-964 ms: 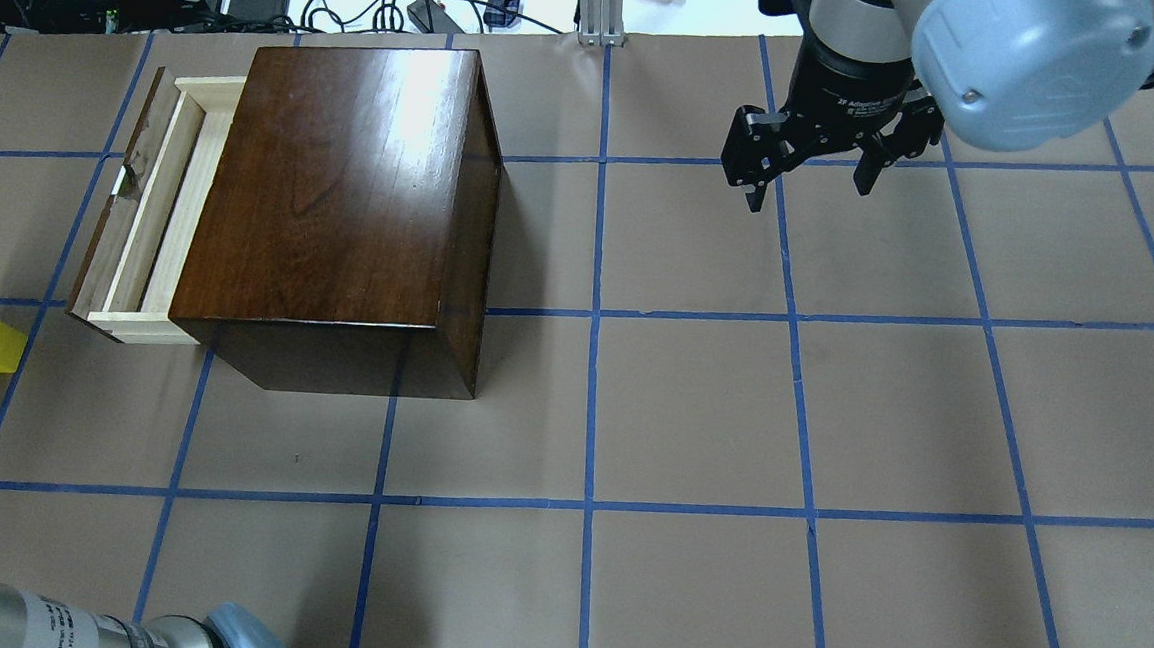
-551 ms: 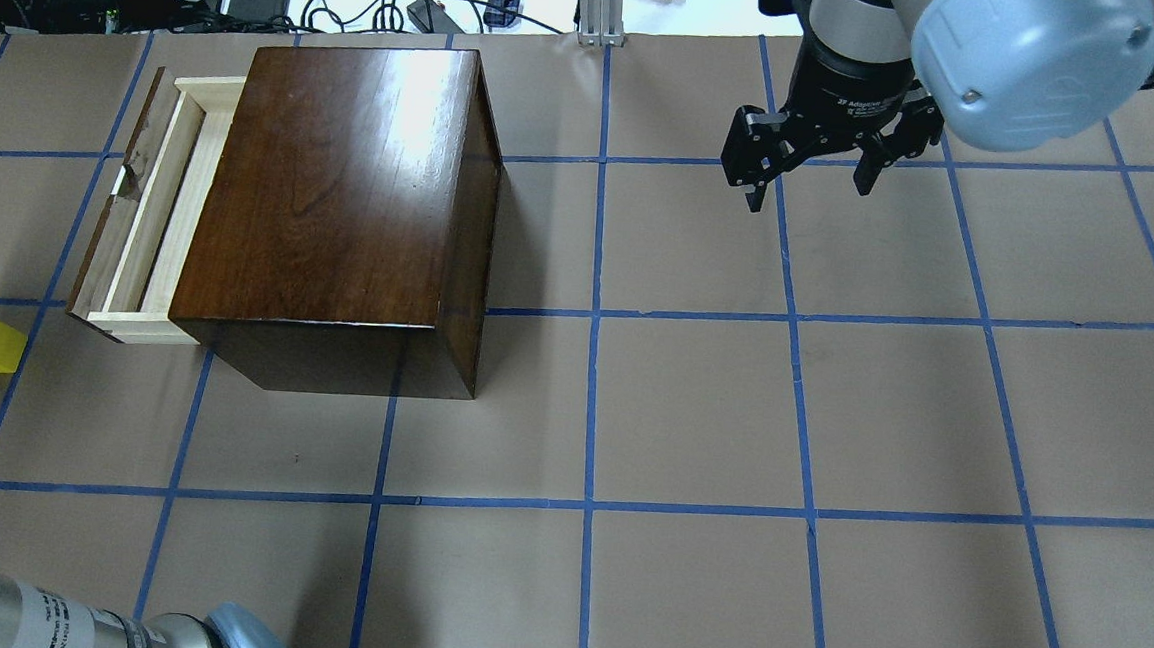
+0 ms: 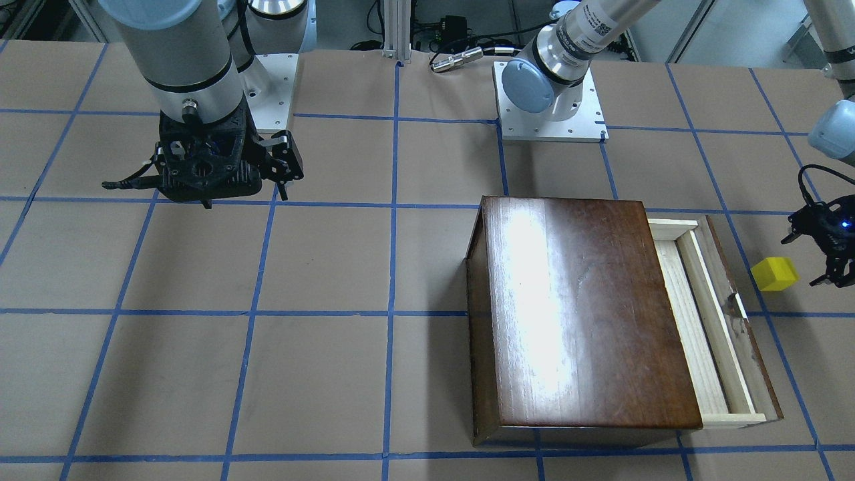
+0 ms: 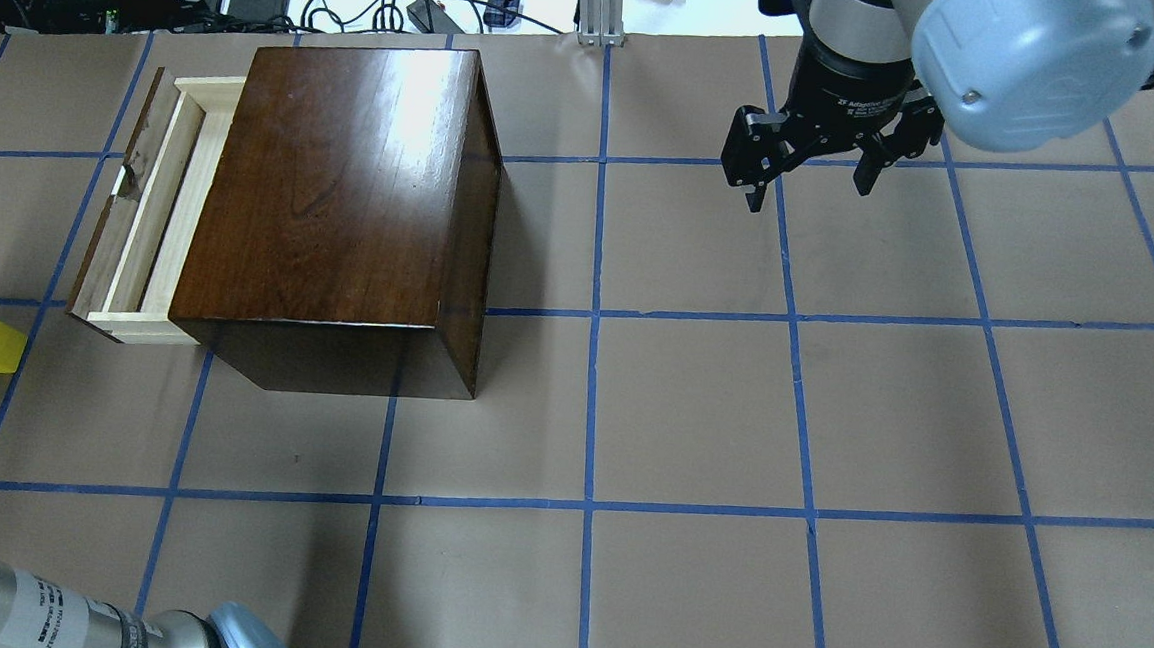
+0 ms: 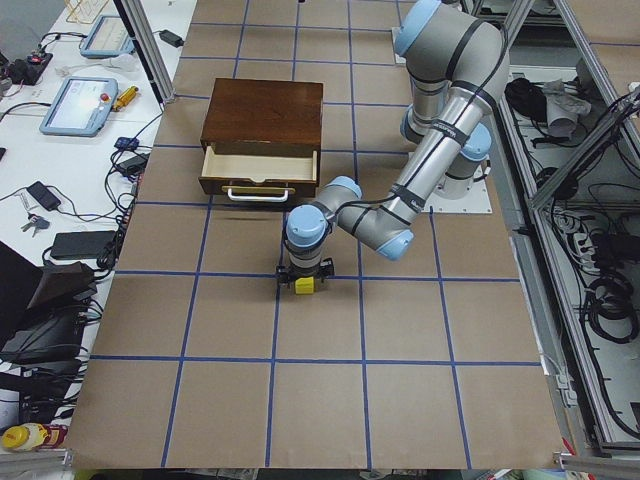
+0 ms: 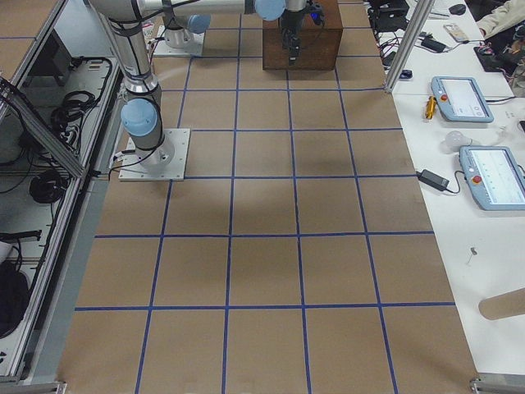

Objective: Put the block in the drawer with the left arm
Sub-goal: 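Move the left gripper down toward the yellow cube, then close the left gripper on the yellow cube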

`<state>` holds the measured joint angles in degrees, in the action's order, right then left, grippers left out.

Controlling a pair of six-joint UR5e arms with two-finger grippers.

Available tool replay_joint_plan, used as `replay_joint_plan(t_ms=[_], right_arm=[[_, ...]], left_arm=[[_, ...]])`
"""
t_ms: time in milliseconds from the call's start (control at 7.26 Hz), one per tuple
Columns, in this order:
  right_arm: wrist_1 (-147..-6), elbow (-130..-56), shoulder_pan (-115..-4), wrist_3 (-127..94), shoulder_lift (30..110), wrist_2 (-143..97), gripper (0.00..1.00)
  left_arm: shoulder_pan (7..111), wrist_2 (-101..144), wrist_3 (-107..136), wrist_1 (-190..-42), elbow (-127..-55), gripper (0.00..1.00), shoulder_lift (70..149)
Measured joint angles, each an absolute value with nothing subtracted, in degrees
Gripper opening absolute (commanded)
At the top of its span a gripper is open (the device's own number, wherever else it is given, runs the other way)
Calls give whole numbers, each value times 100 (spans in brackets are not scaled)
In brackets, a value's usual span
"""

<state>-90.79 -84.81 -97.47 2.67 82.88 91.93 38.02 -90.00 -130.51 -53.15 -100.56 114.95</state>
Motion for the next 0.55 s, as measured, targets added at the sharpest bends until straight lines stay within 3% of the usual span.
replay_joint_plan(t_ms=[551], right_arm=[[-9079, -8481, -9747, 265, 8288, 9193, 100]], left_arm=[[3827, -8923, -13052, -5301, -10076, 100, 11703]])
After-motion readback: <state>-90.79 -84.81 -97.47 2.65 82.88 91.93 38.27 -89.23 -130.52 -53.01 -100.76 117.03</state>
